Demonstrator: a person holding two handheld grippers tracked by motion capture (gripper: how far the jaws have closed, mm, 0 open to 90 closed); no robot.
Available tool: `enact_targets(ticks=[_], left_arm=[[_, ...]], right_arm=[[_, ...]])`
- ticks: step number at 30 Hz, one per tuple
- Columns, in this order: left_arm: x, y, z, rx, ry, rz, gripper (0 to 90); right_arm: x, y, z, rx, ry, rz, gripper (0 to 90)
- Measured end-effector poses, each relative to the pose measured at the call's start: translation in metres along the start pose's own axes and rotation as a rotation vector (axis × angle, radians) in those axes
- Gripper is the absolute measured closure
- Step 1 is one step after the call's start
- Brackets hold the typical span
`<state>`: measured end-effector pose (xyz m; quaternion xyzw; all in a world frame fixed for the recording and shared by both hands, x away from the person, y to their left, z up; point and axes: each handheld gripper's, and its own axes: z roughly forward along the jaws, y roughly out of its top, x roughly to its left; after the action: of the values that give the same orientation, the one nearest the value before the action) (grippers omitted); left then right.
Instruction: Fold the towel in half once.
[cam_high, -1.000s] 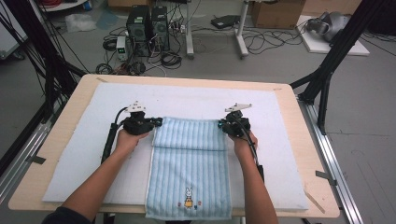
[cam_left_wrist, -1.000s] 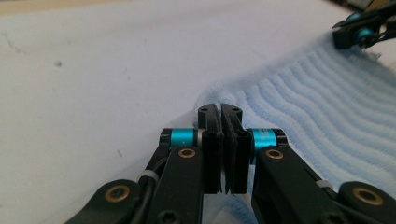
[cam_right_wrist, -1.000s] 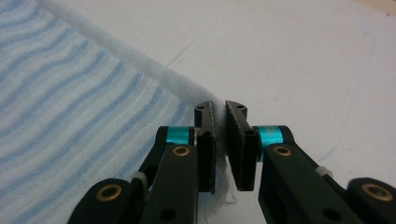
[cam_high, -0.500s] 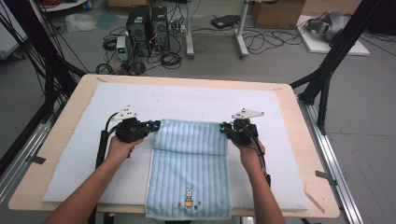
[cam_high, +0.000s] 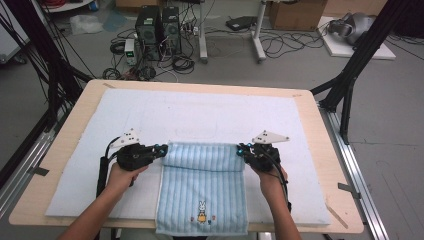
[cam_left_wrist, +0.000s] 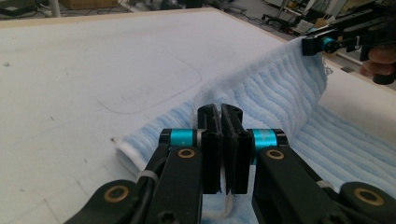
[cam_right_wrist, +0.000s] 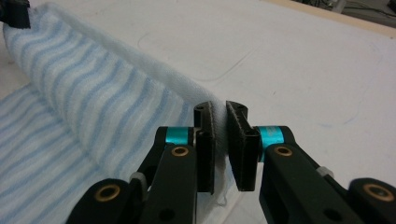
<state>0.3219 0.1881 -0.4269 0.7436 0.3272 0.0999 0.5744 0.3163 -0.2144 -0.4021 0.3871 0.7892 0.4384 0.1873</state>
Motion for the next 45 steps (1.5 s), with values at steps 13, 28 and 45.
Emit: enact_targets(ticks=[13, 28, 45], left_arm=[[-0.036, -0.031, -0.019, 0.056, -0.034, 0.018, 85.7], [-0.045, -0.041, -0.033, 0.124, -0.044, -0.016, 51.5], [-0.005, -0.019, -0.034, 0.038, 0.068, -0.111, 49.4]], right_arm=[[0.028, -0.036, -0.023, 0.009, 0.018, 0.015, 81.9], [0.046, -0.068, -0.052, 0.045, 0.104, -0.003, 67.9], [0.049, -0.056, -0.003, 0.156, 0.069, -0.073, 65.6]])
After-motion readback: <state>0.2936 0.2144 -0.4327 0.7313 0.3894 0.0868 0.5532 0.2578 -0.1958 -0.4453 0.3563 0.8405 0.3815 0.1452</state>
